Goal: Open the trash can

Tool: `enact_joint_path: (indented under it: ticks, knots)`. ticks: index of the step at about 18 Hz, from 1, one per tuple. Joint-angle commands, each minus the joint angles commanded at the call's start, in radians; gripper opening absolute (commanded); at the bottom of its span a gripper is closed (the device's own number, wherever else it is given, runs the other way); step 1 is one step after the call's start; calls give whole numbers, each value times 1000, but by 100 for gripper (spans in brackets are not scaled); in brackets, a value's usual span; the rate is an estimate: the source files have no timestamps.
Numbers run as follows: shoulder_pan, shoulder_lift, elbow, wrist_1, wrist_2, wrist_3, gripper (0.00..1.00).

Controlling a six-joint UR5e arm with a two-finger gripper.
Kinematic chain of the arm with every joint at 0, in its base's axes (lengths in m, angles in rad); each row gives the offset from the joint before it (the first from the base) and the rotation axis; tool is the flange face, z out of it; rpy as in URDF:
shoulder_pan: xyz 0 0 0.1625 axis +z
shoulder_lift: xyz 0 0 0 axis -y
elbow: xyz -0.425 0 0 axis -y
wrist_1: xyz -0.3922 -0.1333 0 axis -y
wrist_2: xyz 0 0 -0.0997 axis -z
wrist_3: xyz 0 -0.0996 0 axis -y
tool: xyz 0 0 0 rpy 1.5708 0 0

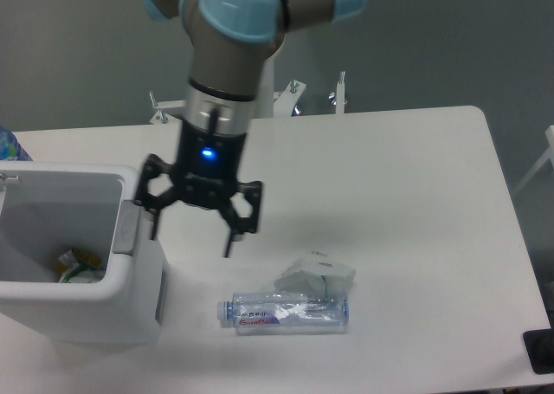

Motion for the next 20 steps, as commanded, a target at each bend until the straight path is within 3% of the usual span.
enact_joint_path:
  ticks: [10,14,17,20]
  knots:
    - [206,-90,-18,-3,147,483,100]
    - [221,-144,-28,-9,216,707,100]
    - [220,-146,-61,-12,328,792,100]
    - [215,-144,-92,-11,371,858,100]
